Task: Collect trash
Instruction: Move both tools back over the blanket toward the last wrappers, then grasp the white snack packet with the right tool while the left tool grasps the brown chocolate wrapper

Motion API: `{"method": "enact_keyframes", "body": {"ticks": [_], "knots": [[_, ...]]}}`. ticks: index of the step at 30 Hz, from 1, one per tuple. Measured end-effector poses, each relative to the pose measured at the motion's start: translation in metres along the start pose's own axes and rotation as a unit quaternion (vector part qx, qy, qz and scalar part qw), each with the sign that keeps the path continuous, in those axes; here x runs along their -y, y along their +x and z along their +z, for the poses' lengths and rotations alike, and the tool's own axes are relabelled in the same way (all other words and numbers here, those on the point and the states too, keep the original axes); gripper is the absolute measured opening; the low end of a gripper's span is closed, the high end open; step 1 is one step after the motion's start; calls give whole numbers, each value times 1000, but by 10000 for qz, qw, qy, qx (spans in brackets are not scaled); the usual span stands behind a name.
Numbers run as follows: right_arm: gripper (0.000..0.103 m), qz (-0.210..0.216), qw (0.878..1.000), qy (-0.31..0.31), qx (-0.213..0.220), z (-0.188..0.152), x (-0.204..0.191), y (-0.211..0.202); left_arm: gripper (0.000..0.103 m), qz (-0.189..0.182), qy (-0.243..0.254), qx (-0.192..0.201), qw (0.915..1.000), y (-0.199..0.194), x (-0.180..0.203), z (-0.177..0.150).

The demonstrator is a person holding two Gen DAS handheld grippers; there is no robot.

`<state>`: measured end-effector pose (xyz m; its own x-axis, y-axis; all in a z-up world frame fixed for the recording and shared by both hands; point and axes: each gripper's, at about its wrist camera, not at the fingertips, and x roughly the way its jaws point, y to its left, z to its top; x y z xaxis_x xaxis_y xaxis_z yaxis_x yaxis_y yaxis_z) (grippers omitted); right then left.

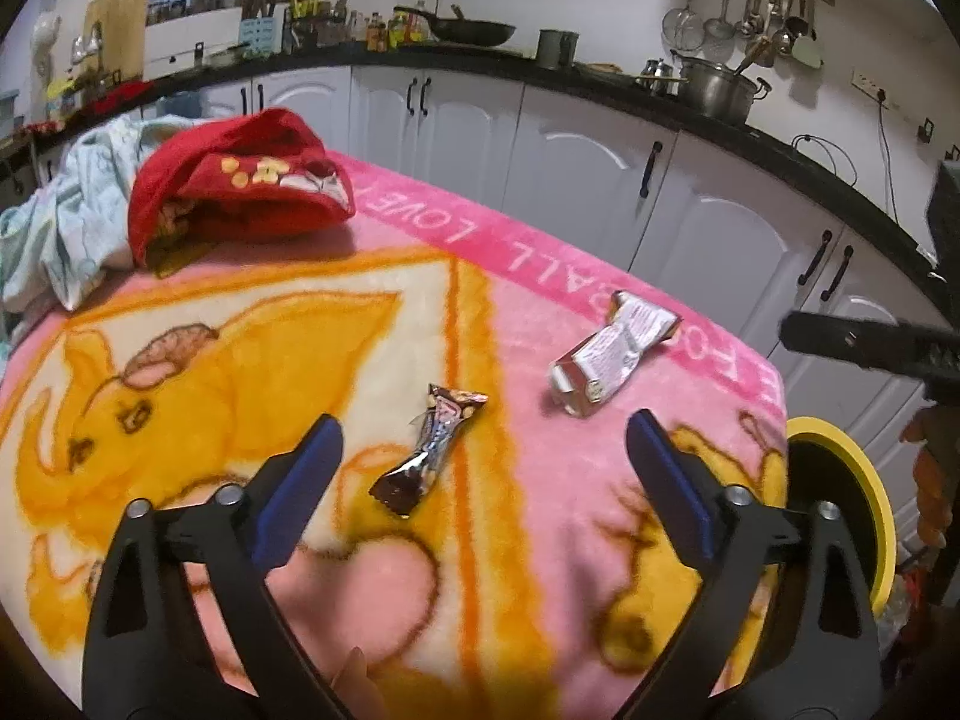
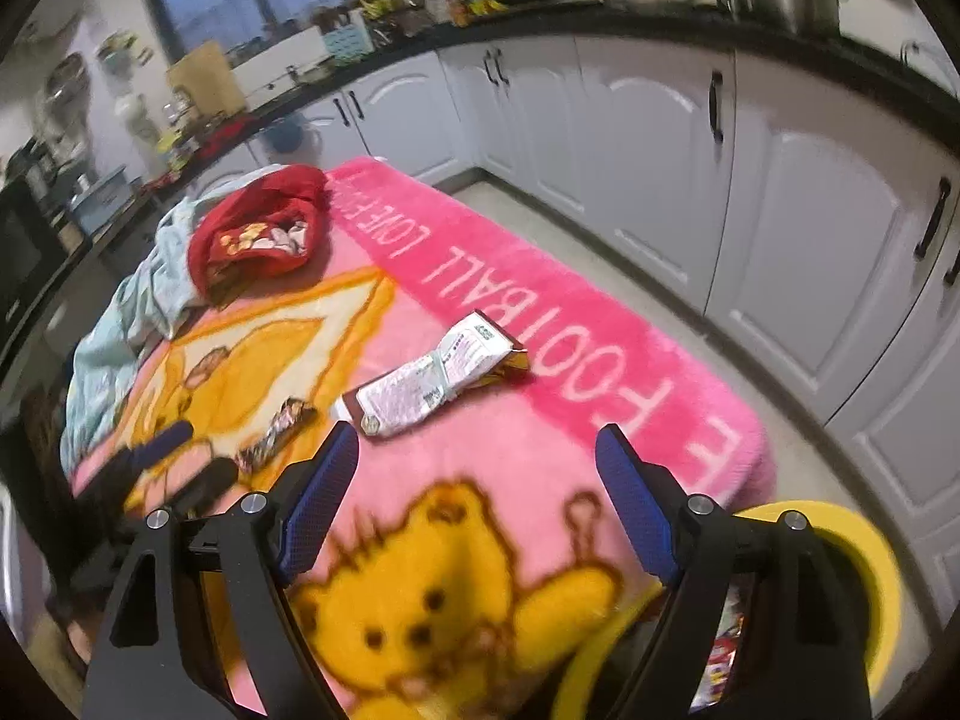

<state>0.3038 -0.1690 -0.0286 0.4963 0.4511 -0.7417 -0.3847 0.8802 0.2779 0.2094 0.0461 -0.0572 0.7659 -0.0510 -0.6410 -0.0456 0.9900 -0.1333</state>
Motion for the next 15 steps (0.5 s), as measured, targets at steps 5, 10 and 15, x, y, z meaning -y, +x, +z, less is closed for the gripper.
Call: {"method": "enact_keyframes", "body": {"ticks": [5, 10, 15], "knots": [[79, -23, 9987, 451, -239, 12, -5, 37, 69, -38, -39, -183, 9998, 16, -8, -1], [79, -284, 9946, 877, -485, 21, -5, 70, 61, -112, -95, -411, 9990, 32, -17, -4], [79, -527, 9887, 1296, -541, 27, -3, 95, 49, -227, -227, -627, 9975, 43, -22, -8]]}}
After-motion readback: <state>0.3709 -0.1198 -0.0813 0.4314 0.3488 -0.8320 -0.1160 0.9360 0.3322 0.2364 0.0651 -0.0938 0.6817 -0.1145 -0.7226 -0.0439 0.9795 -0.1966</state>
